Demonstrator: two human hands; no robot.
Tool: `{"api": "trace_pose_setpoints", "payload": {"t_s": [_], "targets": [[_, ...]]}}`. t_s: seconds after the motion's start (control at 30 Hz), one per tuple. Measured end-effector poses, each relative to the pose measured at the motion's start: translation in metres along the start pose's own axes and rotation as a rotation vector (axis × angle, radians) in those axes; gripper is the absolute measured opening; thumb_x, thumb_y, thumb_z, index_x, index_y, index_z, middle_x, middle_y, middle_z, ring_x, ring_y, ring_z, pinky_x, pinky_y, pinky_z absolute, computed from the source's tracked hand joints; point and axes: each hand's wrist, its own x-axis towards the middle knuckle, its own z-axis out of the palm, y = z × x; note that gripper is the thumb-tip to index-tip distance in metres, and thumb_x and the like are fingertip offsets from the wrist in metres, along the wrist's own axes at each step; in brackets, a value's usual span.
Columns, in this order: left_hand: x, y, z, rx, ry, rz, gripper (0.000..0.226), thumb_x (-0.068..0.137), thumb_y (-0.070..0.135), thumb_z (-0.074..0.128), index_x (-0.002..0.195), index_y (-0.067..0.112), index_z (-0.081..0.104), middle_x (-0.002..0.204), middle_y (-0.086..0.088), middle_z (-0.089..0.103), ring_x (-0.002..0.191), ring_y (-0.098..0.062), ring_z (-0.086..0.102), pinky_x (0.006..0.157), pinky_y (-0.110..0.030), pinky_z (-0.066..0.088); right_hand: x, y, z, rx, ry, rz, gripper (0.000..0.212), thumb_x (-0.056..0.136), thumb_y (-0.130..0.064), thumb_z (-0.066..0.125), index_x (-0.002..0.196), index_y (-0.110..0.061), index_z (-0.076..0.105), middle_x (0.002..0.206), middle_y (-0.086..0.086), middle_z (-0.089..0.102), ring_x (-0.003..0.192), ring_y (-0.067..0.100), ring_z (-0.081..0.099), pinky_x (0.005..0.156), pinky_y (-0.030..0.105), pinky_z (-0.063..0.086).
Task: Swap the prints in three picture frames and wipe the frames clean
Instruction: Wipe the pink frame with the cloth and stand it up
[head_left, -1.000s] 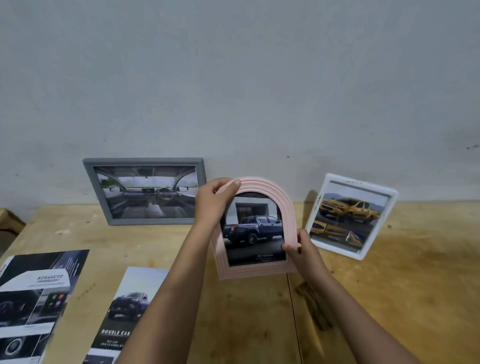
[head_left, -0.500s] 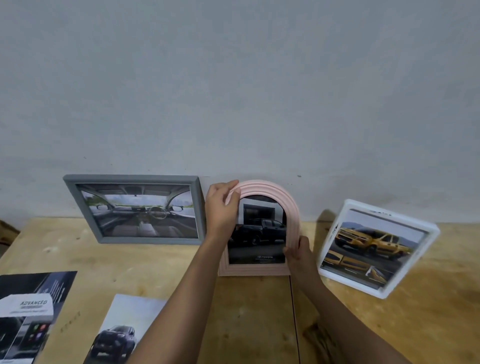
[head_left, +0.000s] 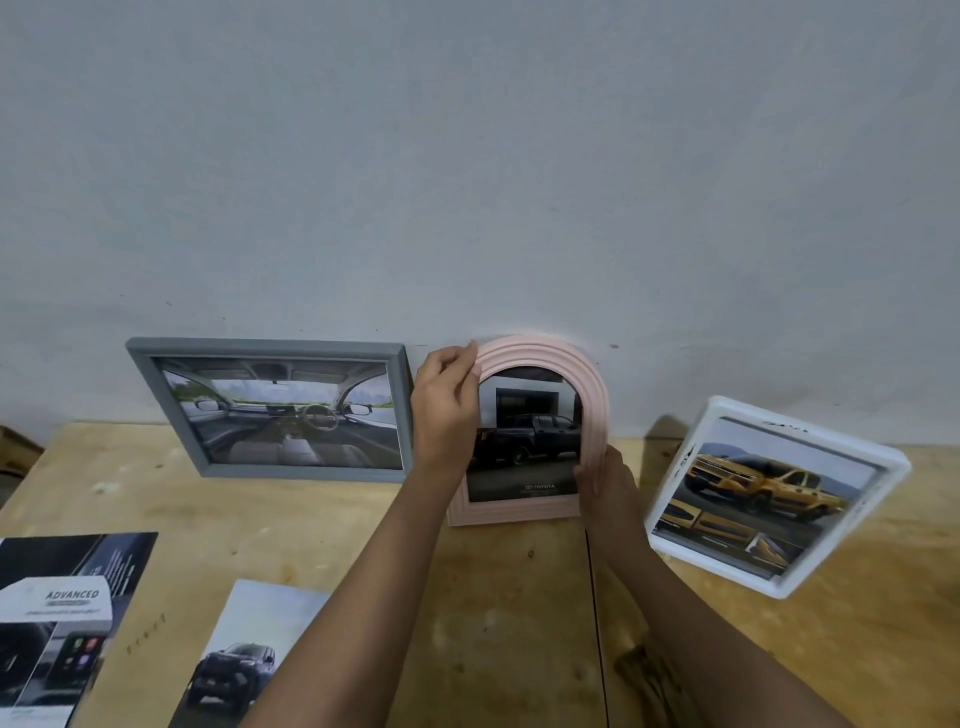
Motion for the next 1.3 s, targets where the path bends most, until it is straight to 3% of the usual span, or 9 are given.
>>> {"api": "trace_pose_setpoints", "payload": {"t_s": [0.1, 0.2, 0.37, 0.53, 0.9, 1.17, 1.3], "targets": [[0.001, 0.003, 0.0, 0.043, -0.008, 0.013, 0.029, 0.094, 0.004, 0.051, 0.12, 0.002, 0.062, 0.109, 0.0, 0.051, 0.1, -0.007, 0.05, 0.086, 0.001, 0.033, -0.002, 0.002, 0.003, 0.01, 0.01, 0.066, 0.032, 0.095, -0.02, 0.049, 0.122, -0.005, 0.046, 0.101, 0.011, 0.057, 0.092, 0.025, 0.056, 0.07, 0.033, 0.044], [0.002, 0.004, 0.001, 0.098, -0.017, -0.008, 0.03, 0.094, 0.005, 0.049, 0.122, 0.002, 0.06, 0.113, 0.002, 0.048, 0.105, -0.008, 0.047, 0.085, 0.006, 0.028, -0.01, 0.004, 0.004, 0.041, 0.008, 0.104, 0.032, 0.093, -0.014, 0.05, 0.123, -0.007, 0.047, 0.106, 0.009, 0.056, 0.095, 0.023, 0.057, 0.079, 0.038, 0.051], [0.004, 0.007, 0.003, 0.171, -0.02, 0.0, 0.029, 0.093, 0.002, 0.05, 0.119, 0.001, 0.062, 0.111, -0.007, 0.058, 0.099, -0.008, 0.049, 0.079, 0.009, 0.026, -0.018, 0.004, -0.002, 0.068, -0.024, 0.107, 0.022, 0.091, -0.002, 0.05, 0.112, -0.007, 0.051, 0.1, 0.007, 0.054, 0.089, 0.021, 0.055, 0.069, 0.024, 0.045], [0.008, 0.013, 0.006, 0.156, -0.026, -0.007, 0.026, 0.091, -0.002, 0.053, 0.115, -0.002, 0.064, 0.111, -0.012, 0.058, 0.096, -0.01, 0.051, 0.079, 0.008, 0.03, -0.008, 0.0, -0.006, 0.038, 0.017, 0.165, 0.022, 0.091, -0.001, 0.048, 0.113, -0.007, 0.05, 0.1, 0.007, 0.055, 0.09, 0.023, 0.056, 0.075, 0.033, 0.051], [0.013, 0.016, 0.011, 0.151, -0.001, 0.046, 0.024, 0.088, -0.001, 0.058, 0.11, -0.001, 0.067, 0.104, -0.007, 0.056, 0.095, -0.016, 0.058, 0.083, 0.001, 0.038, 0.003, 0.001, -0.006, -0.011, 0.098, 0.177, 0.017, 0.091, -0.005, 0.054, 0.108, -0.006, 0.052, 0.102, 0.01, 0.06, 0.092, 0.022, 0.059, 0.075, 0.032, 0.054], [0.009, 0.019, 0.01, 0.24, 0.021, 0.061, 0.027, 0.09, -0.002, 0.051, 0.112, 0.002, 0.065, 0.109, -0.009, 0.06, 0.097, -0.011, 0.053, 0.084, -0.007, 0.034, 0.003, 0.001, -0.003, 0.01, 0.093, 0.15, 0.019, 0.092, -0.005, 0.052, 0.111, -0.004, 0.054, 0.103, 0.01, 0.06, 0.088, 0.018, 0.055, 0.072, 0.027, 0.05], [0.005, 0.019, 0.011, 0.316, 0.04, 0.081, 0.027, 0.092, 0.004, 0.05, 0.115, 0.005, 0.064, 0.113, -0.007, 0.059, 0.106, -0.017, 0.053, 0.083, -0.008, 0.031, -0.002, 0.001, -0.003, 0.075, 0.101, 0.143, 0.023, 0.091, -0.005, 0.053, 0.114, -0.008, 0.054, 0.107, 0.007, 0.06, 0.098, 0.02, 0.058, 0.081, 0.033, 0.053]]}}
